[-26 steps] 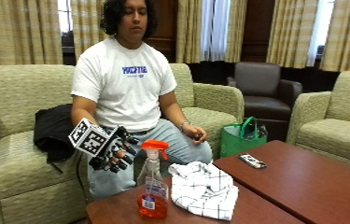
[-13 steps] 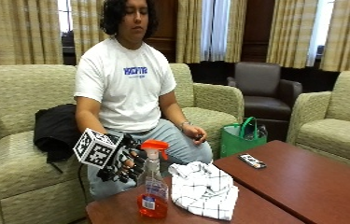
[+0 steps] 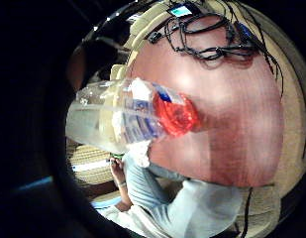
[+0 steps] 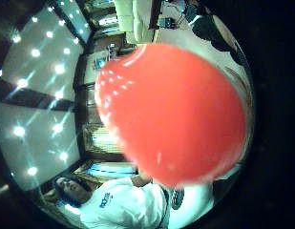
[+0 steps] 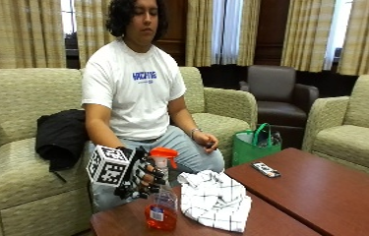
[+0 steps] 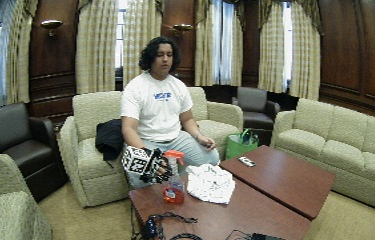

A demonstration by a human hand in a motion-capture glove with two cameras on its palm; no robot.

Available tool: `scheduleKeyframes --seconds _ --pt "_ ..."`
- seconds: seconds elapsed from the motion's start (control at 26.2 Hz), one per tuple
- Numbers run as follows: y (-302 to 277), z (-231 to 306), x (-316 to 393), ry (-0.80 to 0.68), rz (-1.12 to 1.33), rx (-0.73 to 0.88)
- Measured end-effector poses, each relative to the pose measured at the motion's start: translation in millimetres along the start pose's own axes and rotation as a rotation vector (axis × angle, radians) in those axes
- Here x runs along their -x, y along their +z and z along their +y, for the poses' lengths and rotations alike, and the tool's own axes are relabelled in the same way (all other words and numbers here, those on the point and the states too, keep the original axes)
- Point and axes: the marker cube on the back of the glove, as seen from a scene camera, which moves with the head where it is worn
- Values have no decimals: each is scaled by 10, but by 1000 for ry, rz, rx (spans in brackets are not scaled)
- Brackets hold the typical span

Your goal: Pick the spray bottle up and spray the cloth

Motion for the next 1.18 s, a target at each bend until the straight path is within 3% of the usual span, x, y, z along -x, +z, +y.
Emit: scheduleKeyframes --seconds 1.18 --pt "376 -663 148 -56 -89 -21"
